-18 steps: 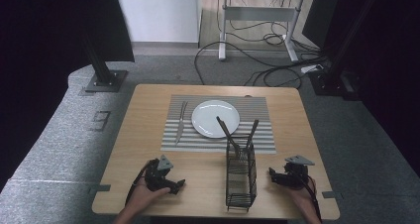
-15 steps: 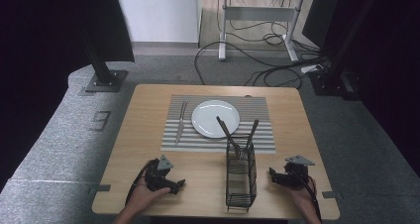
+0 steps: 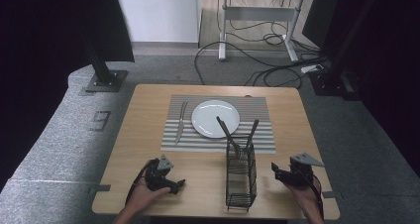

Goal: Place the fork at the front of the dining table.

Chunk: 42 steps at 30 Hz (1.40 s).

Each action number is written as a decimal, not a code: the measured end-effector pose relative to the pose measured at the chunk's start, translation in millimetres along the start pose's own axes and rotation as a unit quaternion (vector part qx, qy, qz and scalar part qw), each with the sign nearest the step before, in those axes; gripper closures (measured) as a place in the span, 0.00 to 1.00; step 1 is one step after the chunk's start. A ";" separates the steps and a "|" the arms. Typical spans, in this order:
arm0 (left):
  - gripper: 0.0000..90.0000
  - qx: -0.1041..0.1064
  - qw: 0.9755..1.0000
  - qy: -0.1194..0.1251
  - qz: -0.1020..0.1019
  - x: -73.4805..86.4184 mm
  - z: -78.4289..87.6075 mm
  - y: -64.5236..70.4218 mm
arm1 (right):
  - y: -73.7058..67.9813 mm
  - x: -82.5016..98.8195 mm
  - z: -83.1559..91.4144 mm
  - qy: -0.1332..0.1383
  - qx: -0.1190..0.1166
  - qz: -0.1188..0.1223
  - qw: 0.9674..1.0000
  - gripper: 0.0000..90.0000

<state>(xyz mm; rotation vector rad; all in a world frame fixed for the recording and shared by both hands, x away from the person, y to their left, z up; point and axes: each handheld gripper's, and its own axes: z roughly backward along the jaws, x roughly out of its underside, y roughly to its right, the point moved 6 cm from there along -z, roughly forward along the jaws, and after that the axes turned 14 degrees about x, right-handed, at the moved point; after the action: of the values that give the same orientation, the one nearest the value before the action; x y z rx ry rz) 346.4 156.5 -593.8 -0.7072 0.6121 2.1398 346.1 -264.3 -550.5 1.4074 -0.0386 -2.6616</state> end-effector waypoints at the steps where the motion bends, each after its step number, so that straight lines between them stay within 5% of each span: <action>1: 0.00 0.000 1.000 0.000 0.000 -0.1 -0.1 0.0 | -0.6 -2.8 2.9 0.007 -0.004 -0.001 1.000 0.26; 24: 0.00 0.000 1.000 0.001 0.000 -0.2 -0.3 0.1 | -30.9 -75.7 25.3 0.073 -0.077 0.008 0.994 0.42; 42: 0.00 0.000 1.000 0.002 0.000 -0.2 -0.2 0.1 | -55.6 -94.7 8.6 0.062 -0.101 0.015 0.993 0.47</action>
<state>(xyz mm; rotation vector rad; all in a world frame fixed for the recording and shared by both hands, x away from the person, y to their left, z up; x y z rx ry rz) 346.5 156.1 -593.8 -0.7108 0.6139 2.1397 386.0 -197.5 -472.5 1.4888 0.2132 -2.4659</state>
